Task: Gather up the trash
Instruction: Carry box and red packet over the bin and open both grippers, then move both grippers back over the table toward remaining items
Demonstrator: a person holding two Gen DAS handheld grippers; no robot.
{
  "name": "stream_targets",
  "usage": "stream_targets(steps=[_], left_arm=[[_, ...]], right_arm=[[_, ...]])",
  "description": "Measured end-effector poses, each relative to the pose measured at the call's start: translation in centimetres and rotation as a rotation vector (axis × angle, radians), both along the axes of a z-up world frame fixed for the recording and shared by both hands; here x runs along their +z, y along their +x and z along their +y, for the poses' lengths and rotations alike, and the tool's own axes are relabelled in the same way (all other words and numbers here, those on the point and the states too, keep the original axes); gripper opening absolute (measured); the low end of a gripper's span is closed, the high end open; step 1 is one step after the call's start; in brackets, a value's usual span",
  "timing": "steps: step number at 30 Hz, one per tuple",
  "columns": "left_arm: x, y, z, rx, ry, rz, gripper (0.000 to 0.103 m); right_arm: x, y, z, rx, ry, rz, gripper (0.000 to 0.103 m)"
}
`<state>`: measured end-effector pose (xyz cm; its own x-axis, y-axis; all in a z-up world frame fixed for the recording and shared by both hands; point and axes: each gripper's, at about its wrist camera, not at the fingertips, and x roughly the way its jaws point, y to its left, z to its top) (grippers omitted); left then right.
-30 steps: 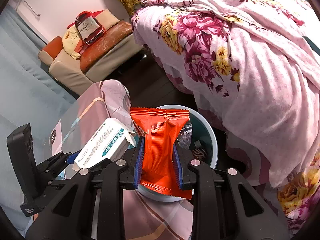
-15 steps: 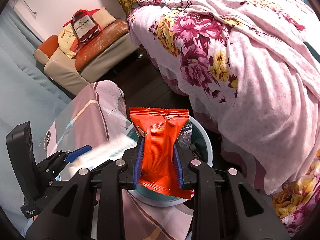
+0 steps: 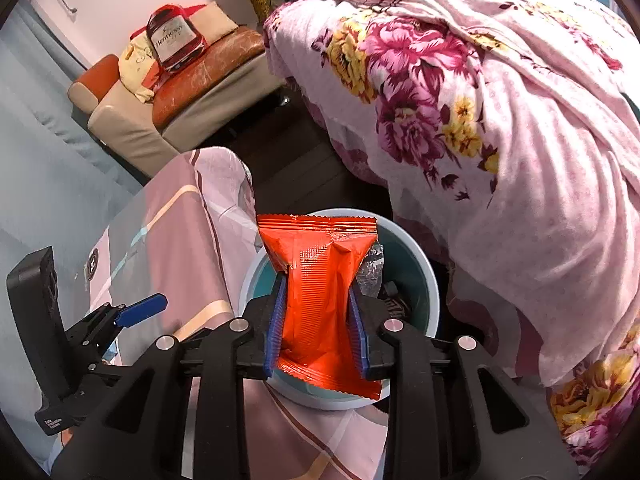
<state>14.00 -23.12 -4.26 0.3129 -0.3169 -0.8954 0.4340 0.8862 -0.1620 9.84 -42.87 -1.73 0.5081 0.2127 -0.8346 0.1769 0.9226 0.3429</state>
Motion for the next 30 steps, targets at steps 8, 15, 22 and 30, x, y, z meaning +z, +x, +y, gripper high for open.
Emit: stream_targets(steps=[8,15,22,30], left_arm=[[-0.3,0.0,1.7,0.032,-0.011,0.014,0.089],[-0.3,0.0,3.2,0.055,-0.021,0.012,0.089],[-0.5,0.0,5.3,0.091,-0.034,0.023,0.092],[-0.2,-0.4,7.3,0.117,-0.053,0.018,0.095]], right_arm=[[-0.7,0.6,1.2,0.019,-0.012,0.025,0.029],[-1.2,1.2,2.2,0.032,-0.025,0.041,0.033],[-1.2,1.4,3.2,0.028,-0.051,0.045,0.062],[-1.0,1.0,4.2,0.014,-0.068,0.061,0.077]])
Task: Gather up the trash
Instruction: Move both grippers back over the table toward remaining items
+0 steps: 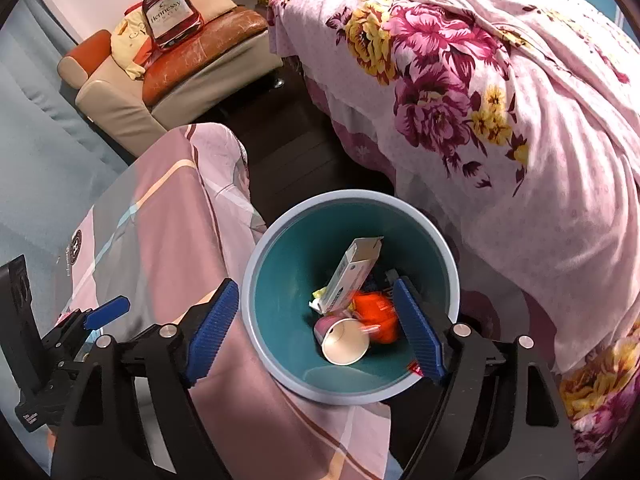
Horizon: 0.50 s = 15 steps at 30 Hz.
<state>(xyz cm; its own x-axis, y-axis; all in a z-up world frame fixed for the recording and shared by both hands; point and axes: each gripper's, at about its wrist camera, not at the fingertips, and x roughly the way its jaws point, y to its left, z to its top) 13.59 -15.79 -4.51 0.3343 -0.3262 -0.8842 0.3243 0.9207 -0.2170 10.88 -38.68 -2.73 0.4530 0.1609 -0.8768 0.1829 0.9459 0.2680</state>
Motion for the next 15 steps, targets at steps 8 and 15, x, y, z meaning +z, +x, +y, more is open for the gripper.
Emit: stream_targets(steps=[8,15], left_arm=[[0.9,-1.1,1.6,0.016,-0.013,-0.016,0.096],[2.2,-2.6,3.6,0.044,-0.029,-0.044,0.096]], right_arm=[[0.6,-0.9,1.3,0.008,-0.01,0.002,0.078],[2.0,-2.0,3.2,0.03,-0.022,-0.013,0.078]])
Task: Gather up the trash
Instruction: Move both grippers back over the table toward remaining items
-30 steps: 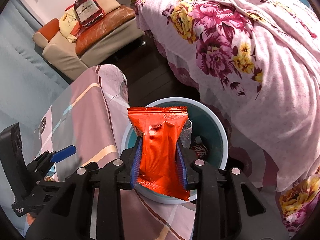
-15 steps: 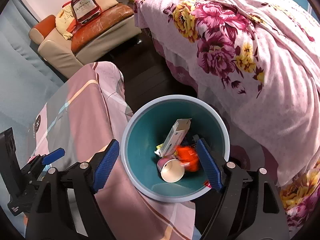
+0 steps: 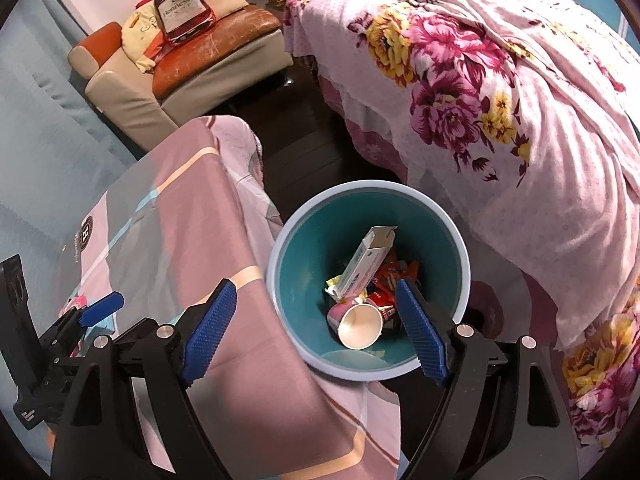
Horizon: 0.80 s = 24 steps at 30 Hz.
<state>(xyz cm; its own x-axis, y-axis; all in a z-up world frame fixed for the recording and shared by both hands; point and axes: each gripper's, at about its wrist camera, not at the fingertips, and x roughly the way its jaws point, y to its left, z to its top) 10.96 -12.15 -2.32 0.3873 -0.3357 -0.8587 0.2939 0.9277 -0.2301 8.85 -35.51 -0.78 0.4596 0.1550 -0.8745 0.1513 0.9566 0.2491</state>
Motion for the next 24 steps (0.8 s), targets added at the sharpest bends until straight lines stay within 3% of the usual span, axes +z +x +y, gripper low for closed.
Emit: stream_targets(steps=[12,24], left_arm=[[1.8,-3.3,5.8,0.078,0.009,-0.048,0.097],[2.9,-6.1,17.6,0.271,0.039,-0.086,0.097]], right_arm=[[1.8,-1.8,6.1,0.109,0.008,-0.01,0.082],[2.1,-2.9,15.5,0.3,-0.025,0.024,0.082]])
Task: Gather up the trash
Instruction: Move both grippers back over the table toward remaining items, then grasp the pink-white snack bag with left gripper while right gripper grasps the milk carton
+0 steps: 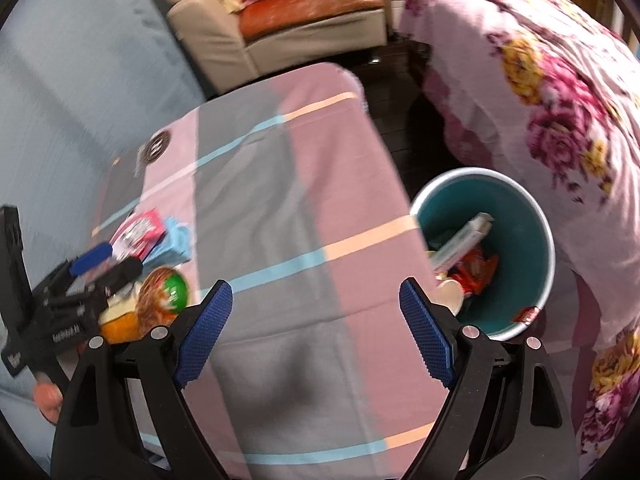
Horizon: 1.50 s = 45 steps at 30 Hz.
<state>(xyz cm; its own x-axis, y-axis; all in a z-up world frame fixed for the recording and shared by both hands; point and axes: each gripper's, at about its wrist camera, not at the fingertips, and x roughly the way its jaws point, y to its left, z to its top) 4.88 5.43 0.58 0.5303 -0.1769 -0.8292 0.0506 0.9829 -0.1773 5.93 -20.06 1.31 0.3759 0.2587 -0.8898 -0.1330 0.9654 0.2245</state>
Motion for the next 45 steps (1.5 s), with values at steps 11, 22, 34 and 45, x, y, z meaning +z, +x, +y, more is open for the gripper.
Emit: stream_targets(steps=[11,22,34,45], left_arm=[[-2.3,-0.4,6.6,0.075,0.082,0.033,0.097],[-4.3,1.6,5.9,-0.014,0.137,0.054,0.082],[-3.4,1.2,9.6,0.063,0.039,0.026,0.054],[-3.6,-0.9,16.4,0.189,0.027,0.041,0.055]], right_arm=[[-2.1,0.4,6.7,0.125,-0.044,0.07,0.082],[-4.1,1.9,8.6,0.148,-0.055,0.117,0.082],[-4.3,3.5,13.4,0.366,-0.197,0.08,0.082],[-5.3,3.8,24.7,0.889,-0.322,0.027,0.082]])
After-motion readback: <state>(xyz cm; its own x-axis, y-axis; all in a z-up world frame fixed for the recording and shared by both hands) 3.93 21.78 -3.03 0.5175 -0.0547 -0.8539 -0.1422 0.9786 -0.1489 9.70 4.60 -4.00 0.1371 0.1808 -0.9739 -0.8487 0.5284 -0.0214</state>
